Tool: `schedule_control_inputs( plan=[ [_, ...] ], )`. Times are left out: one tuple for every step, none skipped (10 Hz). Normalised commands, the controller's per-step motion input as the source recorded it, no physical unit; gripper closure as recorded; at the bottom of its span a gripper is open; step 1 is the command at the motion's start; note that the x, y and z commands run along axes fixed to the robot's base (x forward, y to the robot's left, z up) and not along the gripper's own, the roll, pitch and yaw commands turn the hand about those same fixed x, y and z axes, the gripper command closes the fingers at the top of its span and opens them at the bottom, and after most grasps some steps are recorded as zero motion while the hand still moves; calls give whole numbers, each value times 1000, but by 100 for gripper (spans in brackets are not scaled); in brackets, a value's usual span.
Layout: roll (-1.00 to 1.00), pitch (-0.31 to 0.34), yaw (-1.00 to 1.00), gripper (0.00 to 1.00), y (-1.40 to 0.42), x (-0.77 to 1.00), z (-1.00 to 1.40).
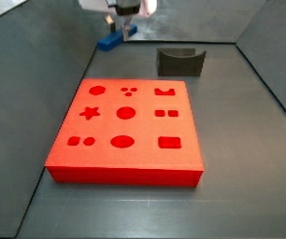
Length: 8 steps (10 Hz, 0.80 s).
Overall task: Pick up the rectangle object. Move up. Place the rectangle object on the fixture. Regrasp the rectangle object. Move to above the board. Insert the rectangle object.
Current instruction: Place the rectangle object on the fixture.
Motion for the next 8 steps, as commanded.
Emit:
schedule_control_inputs(
  plan=[
    [30,34,-17,100,11,-18,1000],
    [40,39,-20,100,14,-25,1000],
    [46,41,-21,100,18,-28,1000],
    [52,47,-22,100,20,-28,901],
    [58,52,-22,100,21,-22,744],
    [60,59,-19,100,20,-14,587],
    [62,75,-13,100,17,-4,374],
    [63,83,-7,100,17,5,215]
  ],
)
